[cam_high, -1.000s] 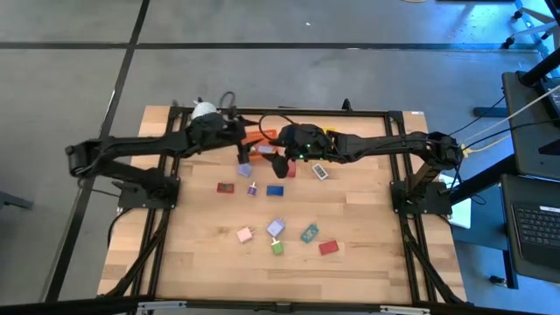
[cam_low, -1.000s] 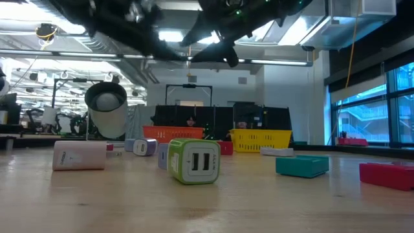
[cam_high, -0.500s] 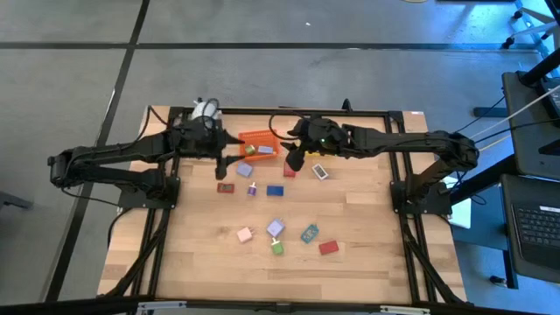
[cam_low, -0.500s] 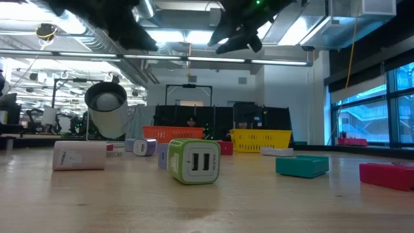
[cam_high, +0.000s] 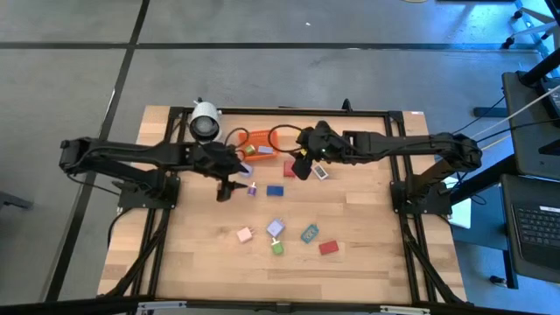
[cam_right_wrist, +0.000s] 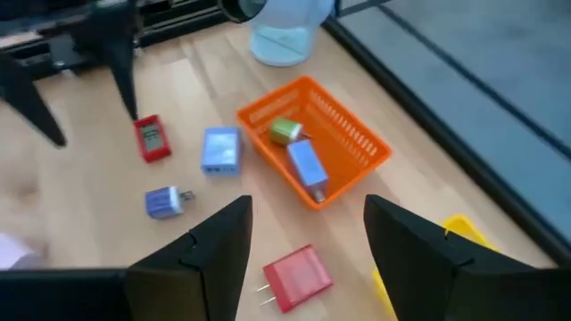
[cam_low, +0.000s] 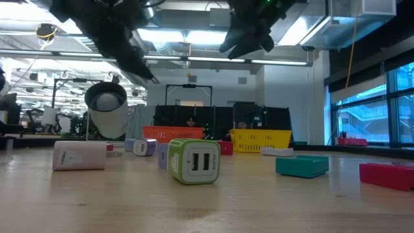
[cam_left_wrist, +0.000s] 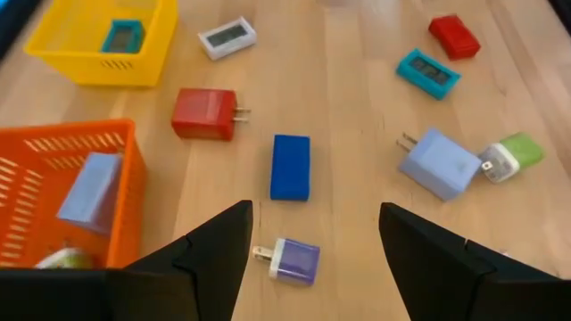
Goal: Pick & Place Office items
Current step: Put the dark blue digital clock into the yellow bin
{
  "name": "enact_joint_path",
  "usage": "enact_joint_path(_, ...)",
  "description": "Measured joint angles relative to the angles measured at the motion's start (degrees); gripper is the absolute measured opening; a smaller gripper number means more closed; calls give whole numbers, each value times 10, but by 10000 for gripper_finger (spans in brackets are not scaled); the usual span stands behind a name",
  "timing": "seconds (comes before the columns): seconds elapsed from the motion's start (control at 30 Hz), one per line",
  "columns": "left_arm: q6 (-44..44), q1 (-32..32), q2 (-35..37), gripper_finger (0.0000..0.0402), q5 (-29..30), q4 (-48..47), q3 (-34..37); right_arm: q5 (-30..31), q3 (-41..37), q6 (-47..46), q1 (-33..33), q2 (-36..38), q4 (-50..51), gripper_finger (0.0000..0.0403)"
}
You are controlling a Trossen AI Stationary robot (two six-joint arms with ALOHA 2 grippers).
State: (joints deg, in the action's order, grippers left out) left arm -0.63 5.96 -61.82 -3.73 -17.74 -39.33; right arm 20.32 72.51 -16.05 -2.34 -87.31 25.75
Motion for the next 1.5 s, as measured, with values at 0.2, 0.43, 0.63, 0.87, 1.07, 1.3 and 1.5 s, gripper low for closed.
enact_joint_path(0.2,-21,-9,-14,244,21,37,0,29,-22,-16,7,0,15,220)
enact_joint_path(0.43,-6,-9,-22,244,21,18,0,28,-41,-42,7,0,13,220)
enact_joint_path(0.63,0,-9,-86,244,12,18,0,28,-41,-40,7,3,0,220)
enact_joint_path(0.87,-12,-9,-144,244,-16,64,0,28,-41,-39,11,3,0,220)
enact_joint_path(1.07,-14,-9,-181,244,-46,107,-2,27,-41,-39,15,3,-3,220)
enact_joint_path(1.3,-38,-9,-246,244,-46,94,-45,26,-41,-38,24,3,-10,220)
enact_joint_path(1.5,-58,0,-291,245,-35,62,-80,26,-41,-37,37,3,-18,220)
